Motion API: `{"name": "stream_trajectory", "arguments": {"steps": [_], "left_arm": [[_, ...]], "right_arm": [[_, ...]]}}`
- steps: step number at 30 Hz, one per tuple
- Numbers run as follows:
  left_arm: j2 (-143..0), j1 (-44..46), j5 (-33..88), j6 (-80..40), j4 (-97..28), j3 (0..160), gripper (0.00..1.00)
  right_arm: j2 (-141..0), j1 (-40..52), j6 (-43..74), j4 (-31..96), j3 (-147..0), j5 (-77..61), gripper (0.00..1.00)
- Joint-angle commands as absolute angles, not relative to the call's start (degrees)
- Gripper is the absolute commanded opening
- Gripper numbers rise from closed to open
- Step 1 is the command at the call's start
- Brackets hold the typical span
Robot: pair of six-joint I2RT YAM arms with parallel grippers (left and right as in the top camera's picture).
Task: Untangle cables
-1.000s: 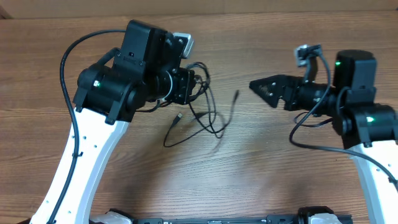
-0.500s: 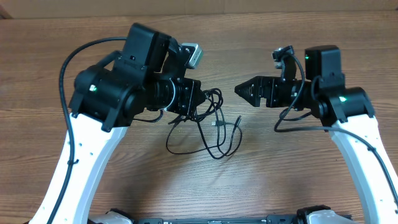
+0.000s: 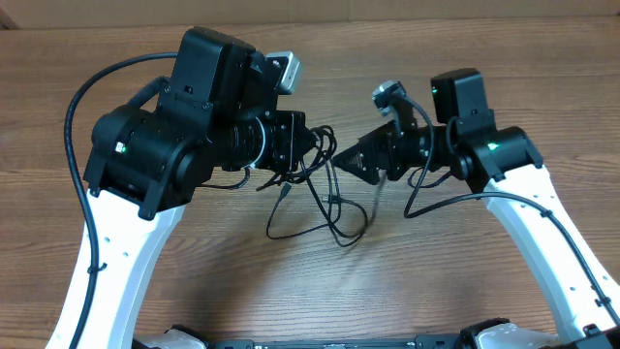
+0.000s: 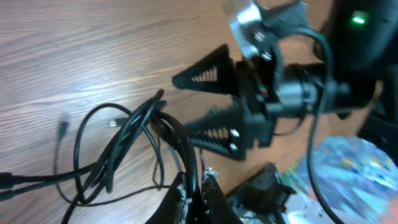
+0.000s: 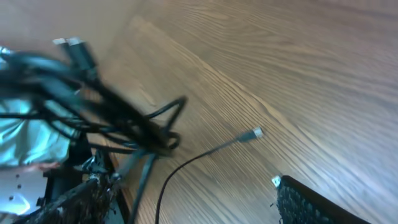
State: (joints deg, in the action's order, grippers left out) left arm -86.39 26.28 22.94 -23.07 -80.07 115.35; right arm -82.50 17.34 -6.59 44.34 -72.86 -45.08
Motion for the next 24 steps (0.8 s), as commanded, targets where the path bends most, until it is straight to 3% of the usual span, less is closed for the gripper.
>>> {"name": "stream_trajectory", "arguments": {"steps": [1,24], "left_arm": [[-86.04,26.44,17.50,-25.26,-80.16,116.79,0.04],[-86.04,26.46,24.38,-32.93,-78.37,116.79,0.04]], "right_arm": [[-82.21,17.96,-9.98,43.00,-73.89,-47.29,0.83],[-82.21,18.00,-9.89,33.45,-73.89,-49.19,0.78]]}}
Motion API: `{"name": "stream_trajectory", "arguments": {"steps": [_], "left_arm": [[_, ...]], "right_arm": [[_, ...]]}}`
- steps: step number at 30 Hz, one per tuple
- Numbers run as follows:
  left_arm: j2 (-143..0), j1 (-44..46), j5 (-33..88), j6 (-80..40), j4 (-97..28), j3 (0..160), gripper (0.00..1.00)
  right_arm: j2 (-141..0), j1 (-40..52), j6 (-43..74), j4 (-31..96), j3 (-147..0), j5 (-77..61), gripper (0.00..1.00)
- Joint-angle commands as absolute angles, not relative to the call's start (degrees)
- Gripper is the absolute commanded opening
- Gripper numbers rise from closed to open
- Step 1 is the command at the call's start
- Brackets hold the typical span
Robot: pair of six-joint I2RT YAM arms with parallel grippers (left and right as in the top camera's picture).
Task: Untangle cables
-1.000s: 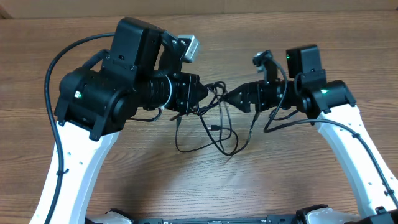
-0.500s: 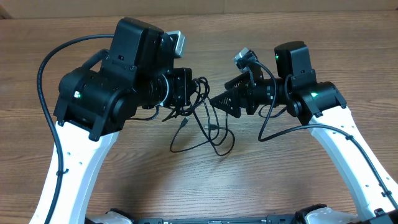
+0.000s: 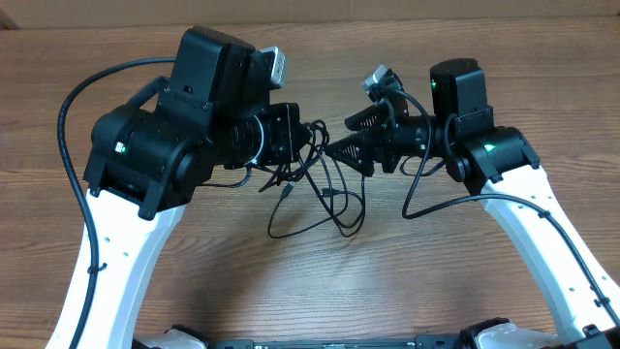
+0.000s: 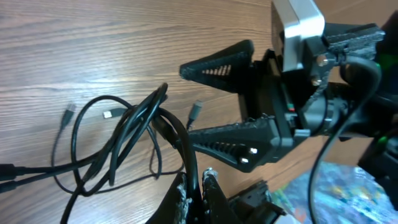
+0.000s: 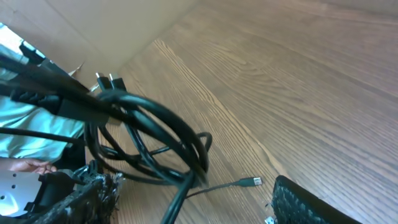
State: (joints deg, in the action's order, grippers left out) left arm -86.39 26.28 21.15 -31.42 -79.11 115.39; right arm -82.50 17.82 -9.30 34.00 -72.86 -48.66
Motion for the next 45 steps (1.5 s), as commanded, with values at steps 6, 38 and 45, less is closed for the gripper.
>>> {"name": "stream_trajectory", "arguments": {"steps": [6,38,45], "left_arm": [[-86.04,26.46,25.15,-34.83,-76.25,116.79,0.04],[-86.15,27.94,34.57,-45.45,-64.47,116.79,0.04],[-86.13,27.46,34.50,-41.89,-66.46,116.79,0.04]], "right_arm": [[-82.21,18.00,-9.89,33.19,-73.89,-49.21,0.77],[-82.26,18.11,-4.71,23.18,-73.89,-50.43,0.07],[-82.26,17.78,-4.29,25.02,-73.89,-42.83,0.04]]}}
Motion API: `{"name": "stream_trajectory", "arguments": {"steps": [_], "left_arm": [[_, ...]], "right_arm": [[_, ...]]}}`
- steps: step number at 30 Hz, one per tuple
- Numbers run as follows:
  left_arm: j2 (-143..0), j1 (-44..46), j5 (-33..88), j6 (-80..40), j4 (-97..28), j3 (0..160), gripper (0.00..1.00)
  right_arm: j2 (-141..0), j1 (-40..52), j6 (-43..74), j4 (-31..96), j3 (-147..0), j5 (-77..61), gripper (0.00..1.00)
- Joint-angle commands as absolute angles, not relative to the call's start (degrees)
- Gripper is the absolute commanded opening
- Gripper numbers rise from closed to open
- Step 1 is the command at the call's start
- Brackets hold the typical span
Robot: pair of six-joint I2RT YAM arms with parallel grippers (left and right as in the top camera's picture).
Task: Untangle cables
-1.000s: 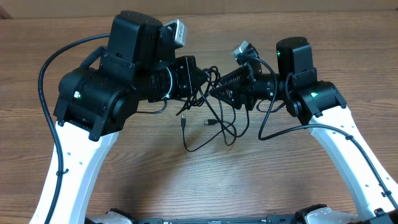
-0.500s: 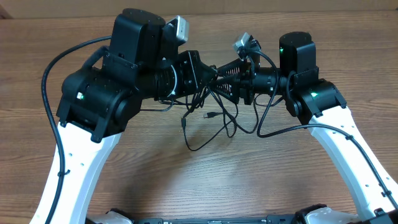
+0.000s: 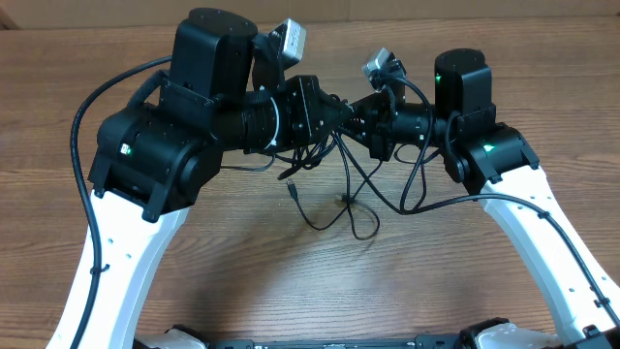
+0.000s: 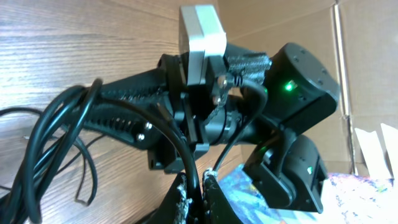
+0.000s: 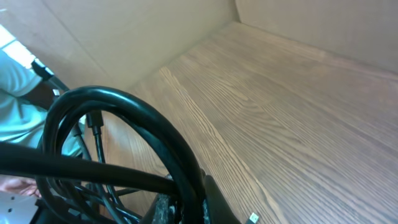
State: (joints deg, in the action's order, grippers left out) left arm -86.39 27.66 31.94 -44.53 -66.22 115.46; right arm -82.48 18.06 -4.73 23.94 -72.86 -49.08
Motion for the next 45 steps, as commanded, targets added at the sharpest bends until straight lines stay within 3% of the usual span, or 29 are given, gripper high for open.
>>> {"name": "stream_trajectory", "arguments": {"steps": [1,5,8,13,27,36,45], "left_arm": [[-86.13,27.38,34.26,-41.30,-67.22,116.79,0.05],[-86.13,26.85,33.89,-37.04,-69.84,116.79,0.07],[-86.13,26.55,32.40,-31.33,-72.49,116.79,0.21],[-86.13,26.52,28.21,-26.41,-75.70,116.79,0.28],[-86.15,26.70,16.27,-19.20,-83.85,116.18,0.29],[-86.15,26.70,15.99,-16.67,-81.43,111.94,0.29],[-86.19,26.70,16.12,-16.64,-76.79,108.79,0.31]], "right_arm": [[-82.26,17.50,-4.29,25.89,-73.89,-40.95,0.04],[-82.26,15.42,-4.32,28.05,-73.89,-38.79,0.04],[-82.19,13.32,-3.31,28.14,-73.91,-38.83,0.04],[-82.19,11.18,-0.99,27.90,-73.93,-38.57,0.04],[-79.33,8.67,24.14,24.16,-74.02,-43.24,0.04],[-78.04,9.30,27.59,24.71,-74.02,-56.88,0.04],[-78.11,14.72,26.79,28.53,-74.00,-56.14,0.04]]}}
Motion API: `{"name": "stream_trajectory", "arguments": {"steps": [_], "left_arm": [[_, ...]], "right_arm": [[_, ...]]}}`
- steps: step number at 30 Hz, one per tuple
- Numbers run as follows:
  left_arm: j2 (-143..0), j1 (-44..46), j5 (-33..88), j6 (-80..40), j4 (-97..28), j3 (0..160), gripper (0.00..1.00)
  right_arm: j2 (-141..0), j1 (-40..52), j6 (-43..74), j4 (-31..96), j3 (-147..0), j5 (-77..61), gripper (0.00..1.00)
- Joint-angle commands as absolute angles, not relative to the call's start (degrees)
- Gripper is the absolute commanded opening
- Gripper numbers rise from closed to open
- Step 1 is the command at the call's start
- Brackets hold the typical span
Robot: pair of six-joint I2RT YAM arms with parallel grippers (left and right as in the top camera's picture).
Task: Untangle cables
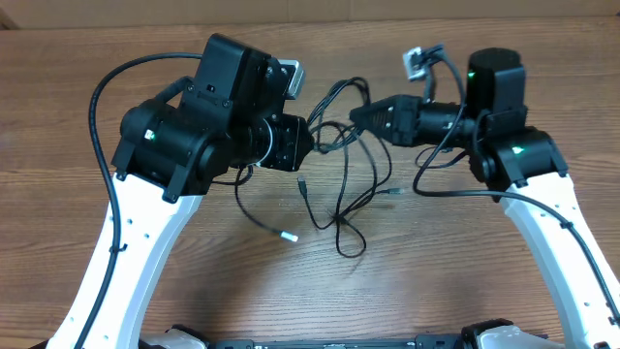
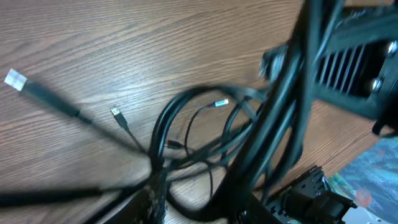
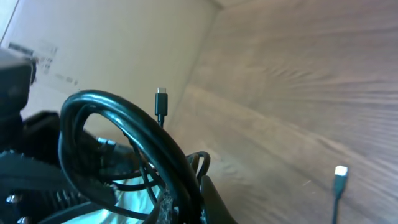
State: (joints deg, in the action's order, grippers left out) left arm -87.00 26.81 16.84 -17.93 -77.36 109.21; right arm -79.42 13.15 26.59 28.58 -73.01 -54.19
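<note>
A tangle of black cables [image 1: 339, 136] hangs between my two grippers above the wooden table [image 1: 465, 281]. Loose loops [image 1: 351, 208] droop to the wood. One end with a white plug [image 1: 288, 236] lies on the table, also seen in the left wrist view as the white plug [image 2: 13, 78]. My right gripper [image 1: 358, 116] is shut on a thick black loop [image 3: 124, 118], fingers [image 3: 208, 199] pinched on it. My left gripper [image 1: 308, 143] sits left of the tangle. Its view is blurred, the jaws stand apart and a thick cable [image 2: 273, 118] runs between them.
A cardboard wall [image 3: 112, 37] borders the table's far side. Small plug ends lie on the wood [image 1: 302, 182] [image 3: 340, 171]. Each arm's own black wire [image 1: 97, 116] arcs beside it. Bare wood lies in front of the cables.
The two grippers, tight together at the back middle, now stand apart with the tangle stretched between them. The left jaws have opened. A white-plugged end now lies on the table.
At first the left gripper was shut on the bundle while the right gripper stood open beside it. Then the open right jaws were closer to the cables. Then both were shut on the bundle, close together. Now they are apart and the left is open.
</note>
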Motion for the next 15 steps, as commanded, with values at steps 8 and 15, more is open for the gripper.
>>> {"name": "stream_trajectory", "arguments": {"steps": [8,15], "left_arm": [[-86.19,26.70,16.12,-15.20,-76.86,108.79,0.04],[-86.17,26.61,16.05,-15.18,-77.54,108.79,0.04]], "right_arm": [[-78.11,18.59,26.81,29.26,-74.00,-53.52,0.04],[-78.11,16.60,23.70,32.73,-74.00,-43.81,0.07]]}}
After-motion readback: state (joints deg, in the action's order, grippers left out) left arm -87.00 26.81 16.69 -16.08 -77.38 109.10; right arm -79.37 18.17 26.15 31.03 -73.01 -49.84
